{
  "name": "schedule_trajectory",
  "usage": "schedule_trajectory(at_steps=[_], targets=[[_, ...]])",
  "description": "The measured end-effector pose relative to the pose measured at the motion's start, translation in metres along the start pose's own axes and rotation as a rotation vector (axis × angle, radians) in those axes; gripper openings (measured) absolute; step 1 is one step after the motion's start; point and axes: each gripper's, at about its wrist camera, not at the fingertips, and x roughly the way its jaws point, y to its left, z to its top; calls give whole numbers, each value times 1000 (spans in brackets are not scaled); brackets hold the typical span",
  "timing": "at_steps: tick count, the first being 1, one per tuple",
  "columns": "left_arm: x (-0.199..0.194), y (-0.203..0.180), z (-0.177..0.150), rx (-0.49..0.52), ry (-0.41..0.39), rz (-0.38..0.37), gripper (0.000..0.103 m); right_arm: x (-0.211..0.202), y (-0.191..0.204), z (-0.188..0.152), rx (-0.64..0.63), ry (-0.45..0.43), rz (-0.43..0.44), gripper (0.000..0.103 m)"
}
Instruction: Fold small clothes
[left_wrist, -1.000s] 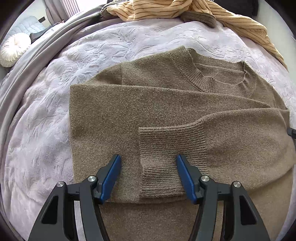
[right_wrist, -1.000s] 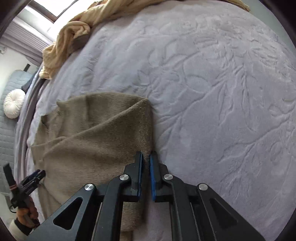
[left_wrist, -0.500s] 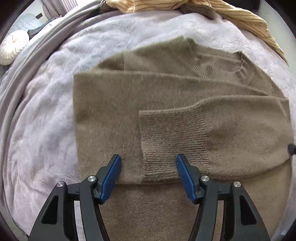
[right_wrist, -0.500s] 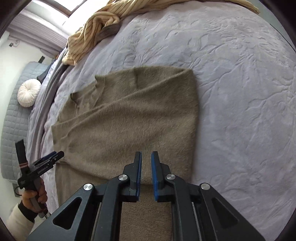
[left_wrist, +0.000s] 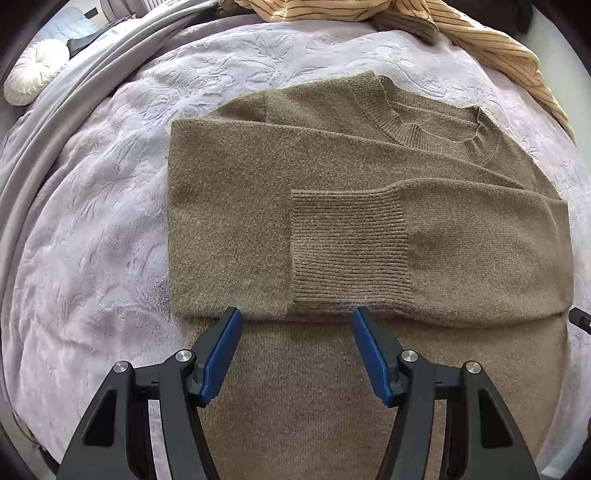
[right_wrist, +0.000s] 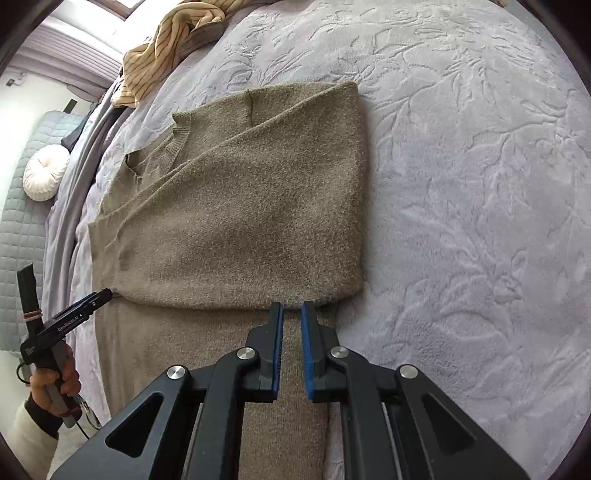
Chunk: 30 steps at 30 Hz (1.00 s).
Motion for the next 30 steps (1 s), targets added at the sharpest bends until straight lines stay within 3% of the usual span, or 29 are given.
schedule_trajectory(at_steps=[11,12,14,15,16,17,19,23,27,30], targets=[[-12,-13,-20,2,7,14,63,-2,2,-3,16,13,26,12],[-13,-15,-22,-2,5,24,63,-2,2,-4,15,13,29,15],[-15,-14,-25,-12,11,34,63,-4,1,-5,15,12,26,34],[-16,-14,-27,-24,15,29,63,-5,1,-6,16,9,25,55],[-16,-12,-27,-33,11,25,67,-7,0,-7,18,4,26,65],[-18,-11,-30,-42,2,16,77,-9,-1,-7,20,2,29,66],[-23,-12,-36,-59,-7,12,86,-11,-4,-9,29,5,43,67],[-28,-16,-49,-70,-2,32,86,-14,-8,-16,34,11,78,81],[-28,-26,-61,-52,21,49,86,-15,-4,-24,-5,7,81,89],[-29,-32,-70,-52,50,32,86,-10,-1,-32,-11,35,116,89]])
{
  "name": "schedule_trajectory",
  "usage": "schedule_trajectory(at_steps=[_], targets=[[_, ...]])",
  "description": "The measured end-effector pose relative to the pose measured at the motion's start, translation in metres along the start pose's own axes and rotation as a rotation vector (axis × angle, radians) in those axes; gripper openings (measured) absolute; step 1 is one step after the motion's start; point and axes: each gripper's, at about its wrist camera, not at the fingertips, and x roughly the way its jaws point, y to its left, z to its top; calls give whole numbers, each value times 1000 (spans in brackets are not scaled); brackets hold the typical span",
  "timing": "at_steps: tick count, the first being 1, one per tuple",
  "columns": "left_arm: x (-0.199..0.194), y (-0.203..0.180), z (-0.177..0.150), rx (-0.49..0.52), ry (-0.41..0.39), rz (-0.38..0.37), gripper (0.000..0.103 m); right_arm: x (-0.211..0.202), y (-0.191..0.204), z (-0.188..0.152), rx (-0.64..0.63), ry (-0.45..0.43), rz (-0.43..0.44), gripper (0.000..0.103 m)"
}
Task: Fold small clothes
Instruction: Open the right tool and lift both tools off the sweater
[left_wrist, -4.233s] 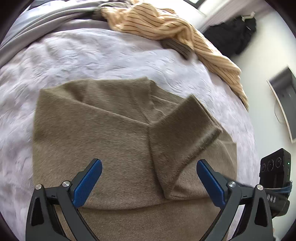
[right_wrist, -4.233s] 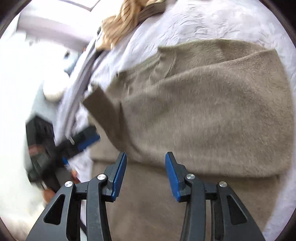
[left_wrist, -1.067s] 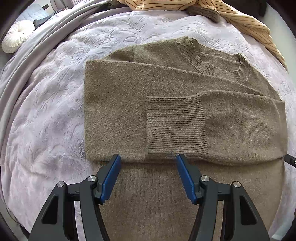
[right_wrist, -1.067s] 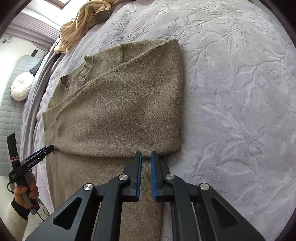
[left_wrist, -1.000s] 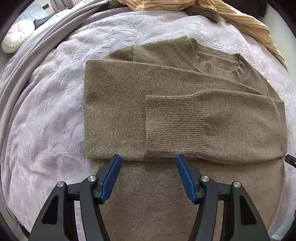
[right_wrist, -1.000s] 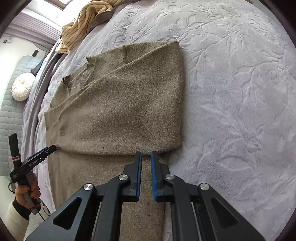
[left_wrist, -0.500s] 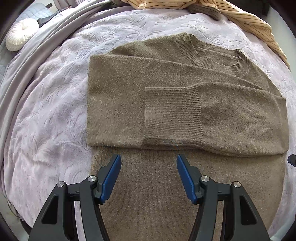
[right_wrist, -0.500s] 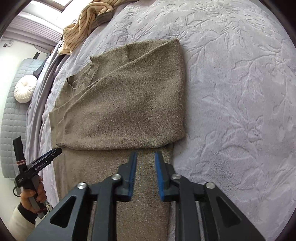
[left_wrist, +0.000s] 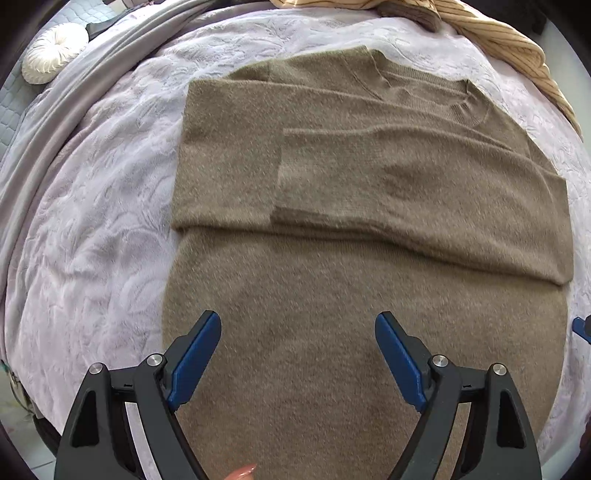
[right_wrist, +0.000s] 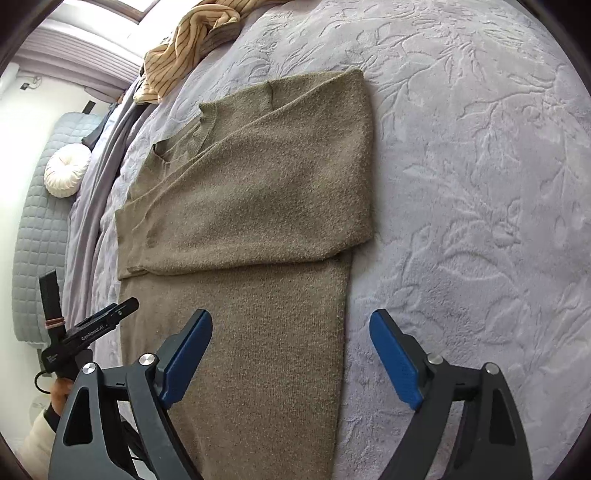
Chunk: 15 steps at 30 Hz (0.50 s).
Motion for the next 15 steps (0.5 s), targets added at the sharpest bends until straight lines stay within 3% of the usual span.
schedule_trajectory(at_steps=[3,8,15], targets=[[-3,-3,-11,-17,27,-27,86,6,3,-7,1,22,11,89],[-8,-3,-24,5,14,5,86,6,11,-18,3,25,19,89],[-9,6,-46,37,12,-21,86,5,18,-34,14,16,2,89]])
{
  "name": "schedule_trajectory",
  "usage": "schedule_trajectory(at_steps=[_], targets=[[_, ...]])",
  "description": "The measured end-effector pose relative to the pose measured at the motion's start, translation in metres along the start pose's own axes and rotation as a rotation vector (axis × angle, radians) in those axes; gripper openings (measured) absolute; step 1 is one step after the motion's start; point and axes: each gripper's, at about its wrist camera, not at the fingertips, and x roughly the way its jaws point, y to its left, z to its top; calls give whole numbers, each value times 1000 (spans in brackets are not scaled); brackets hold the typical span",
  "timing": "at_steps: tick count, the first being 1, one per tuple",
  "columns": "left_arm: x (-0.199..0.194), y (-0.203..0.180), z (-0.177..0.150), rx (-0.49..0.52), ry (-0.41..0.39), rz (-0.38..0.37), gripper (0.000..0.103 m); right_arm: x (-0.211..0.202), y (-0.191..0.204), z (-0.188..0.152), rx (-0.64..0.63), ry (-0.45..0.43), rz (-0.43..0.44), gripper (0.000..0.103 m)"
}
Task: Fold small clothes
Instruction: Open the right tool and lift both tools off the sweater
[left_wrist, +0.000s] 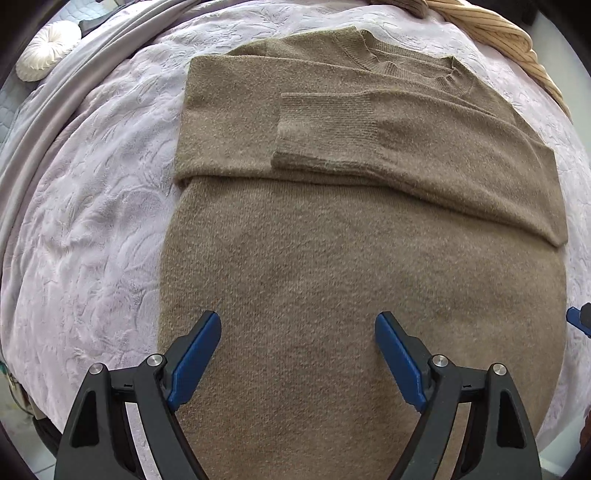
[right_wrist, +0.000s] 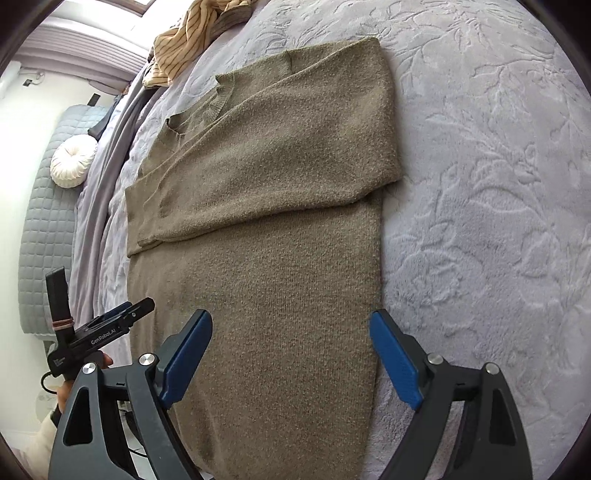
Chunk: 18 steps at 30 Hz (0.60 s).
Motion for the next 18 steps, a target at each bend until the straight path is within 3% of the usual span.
schedule_trajectory(at_steps=[8,18], targets=[[-12,24,-48,23,-13,-19,86,1,11,-36,43,-11,-3,90],[-21,90,-115,22,2,-23,86,-6,12,-89,76,2,-30,90]])
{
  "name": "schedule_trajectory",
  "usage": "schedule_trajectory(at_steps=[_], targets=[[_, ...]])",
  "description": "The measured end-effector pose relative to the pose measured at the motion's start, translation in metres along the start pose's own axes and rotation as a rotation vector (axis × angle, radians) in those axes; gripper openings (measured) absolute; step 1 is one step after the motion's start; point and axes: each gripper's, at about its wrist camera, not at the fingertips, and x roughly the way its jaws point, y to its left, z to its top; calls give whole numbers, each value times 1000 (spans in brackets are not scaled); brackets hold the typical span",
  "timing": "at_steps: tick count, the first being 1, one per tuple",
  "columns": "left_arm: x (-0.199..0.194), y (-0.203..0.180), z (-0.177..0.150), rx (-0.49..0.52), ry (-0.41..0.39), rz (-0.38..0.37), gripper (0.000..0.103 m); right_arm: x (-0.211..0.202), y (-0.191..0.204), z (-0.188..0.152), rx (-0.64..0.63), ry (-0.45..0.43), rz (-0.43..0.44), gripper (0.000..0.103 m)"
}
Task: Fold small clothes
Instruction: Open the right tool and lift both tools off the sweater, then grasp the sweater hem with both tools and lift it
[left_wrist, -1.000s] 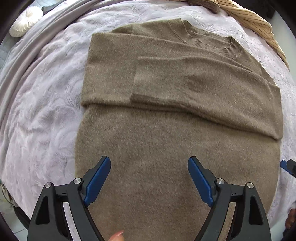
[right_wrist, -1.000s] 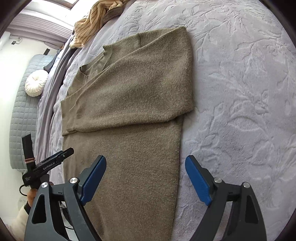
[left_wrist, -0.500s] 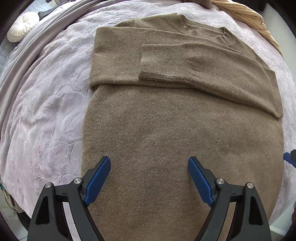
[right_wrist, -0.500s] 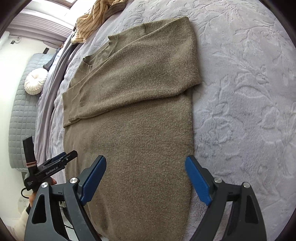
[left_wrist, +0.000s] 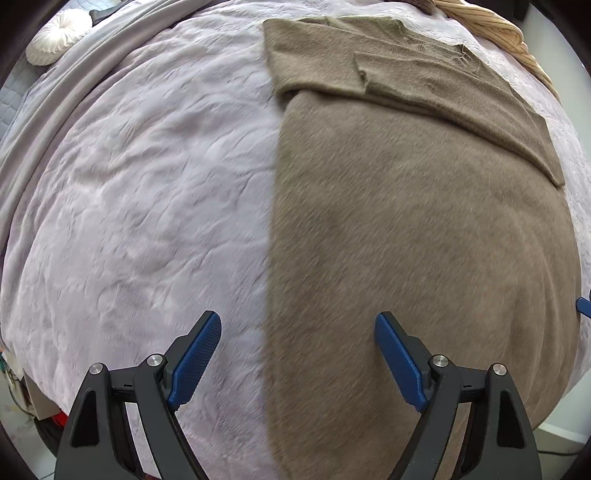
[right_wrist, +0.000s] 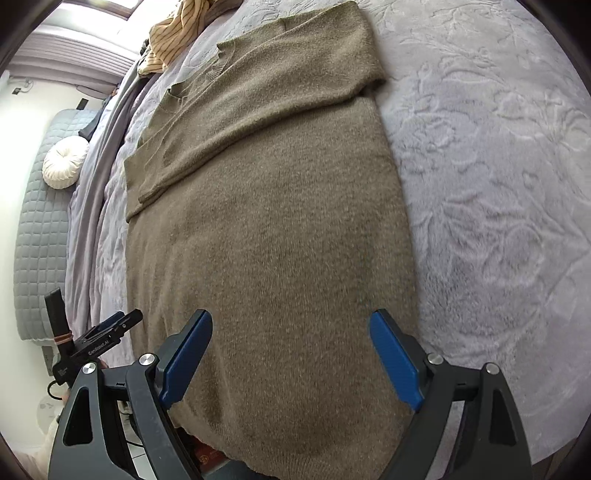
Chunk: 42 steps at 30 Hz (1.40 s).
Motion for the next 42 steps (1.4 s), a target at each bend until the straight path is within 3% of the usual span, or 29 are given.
schedule_trajectory(at_steps=[3,10,16,24,25,26,27,28,29,30,31,37,42], targets=[[-2,13,-24,9,7,-17,86,-7,-11,-18,44,-10,7,90],[-9,24,-89,21,70,-157,86,-19,-36,-58,140,-17,25,90],[-15,9,-131,60,113,-248,86,-11,-53,-95,224,22,142,90],[-27,-25,-177,108,167,-367,86,12,-38,-121,224,69,273,90],[-29,-37,-173,104,161,-366,80,13,-39,-123,240,64,285,90],[-30,-36,-177,102,157,-355,55,14,-41,-124,259,59,291,90],[-29,-33,-173,103,171,-358,40,14,-43,-124,283,54,295,88],[-25,-27,-170,88,199,-375,14,14,-45,-125,306,50,300,80],[-23,-20,-162,64,212,-402,12,14,-46,-126,323,48,310,69],[-22,-9,-161,33,213,-433,12,15,-47,-125,341,59,321,33],[-24,-2,-157,27,209,-451,12,15,-47,-125,347,69,324,7],[-68,34,-126,-2,132,-568,12,-8,-30,-100,308,24,549,7],[-104,48,-75,-43,-20,-583,12,-35,-8,-33,265,-69,691,7]])
